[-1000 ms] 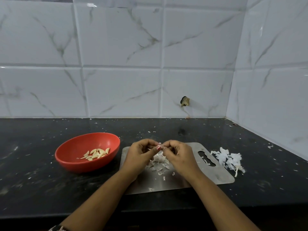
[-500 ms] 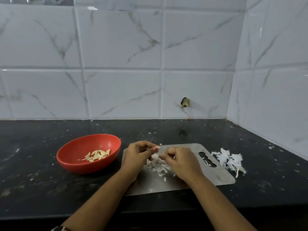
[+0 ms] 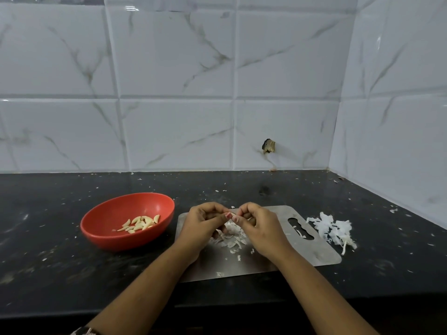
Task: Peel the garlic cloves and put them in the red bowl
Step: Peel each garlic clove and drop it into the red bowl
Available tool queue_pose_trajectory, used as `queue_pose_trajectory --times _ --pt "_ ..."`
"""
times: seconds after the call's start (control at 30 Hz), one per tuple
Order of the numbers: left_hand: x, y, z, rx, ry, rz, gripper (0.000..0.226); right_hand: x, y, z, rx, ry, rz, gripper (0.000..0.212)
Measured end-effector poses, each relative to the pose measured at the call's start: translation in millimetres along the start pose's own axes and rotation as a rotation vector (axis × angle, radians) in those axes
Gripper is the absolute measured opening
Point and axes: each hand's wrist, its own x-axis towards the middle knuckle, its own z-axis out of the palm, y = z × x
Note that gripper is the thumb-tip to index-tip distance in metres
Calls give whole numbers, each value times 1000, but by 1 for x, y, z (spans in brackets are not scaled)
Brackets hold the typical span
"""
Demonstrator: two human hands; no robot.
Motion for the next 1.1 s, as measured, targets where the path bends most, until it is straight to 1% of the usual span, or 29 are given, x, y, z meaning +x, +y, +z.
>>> queue_pose_trajectory --times 0.3,0.43,0.53,0.67,0.83,1.03,1.1 --pt "-1 1 1 -55 -19 -11 11 -1 1 -1 -9 -70 -15 16" --pt "-1 0 -1 -117 -44 -53 9 -3 -4 -2 75 -151 -11 16" --pt "0 0 -2 -142 -66 -88 11 -4 -6 -3 78 -184 -4 18" --pt "-1 1 -2 -151 -68 -98 11 -5 -7 -3 41 -169 -24 17" --pt "-3 4 1 -134 -51 -61 7 -4 -9 -3 59 -132 -45 21" --pt "-4 3 2 -94 -24 -17 17 -4 -8 1 34 -128 -37 20" --pt "-3 3 1 -81 -22 -8 15 -4 -7 1 23 -134 -40 17"
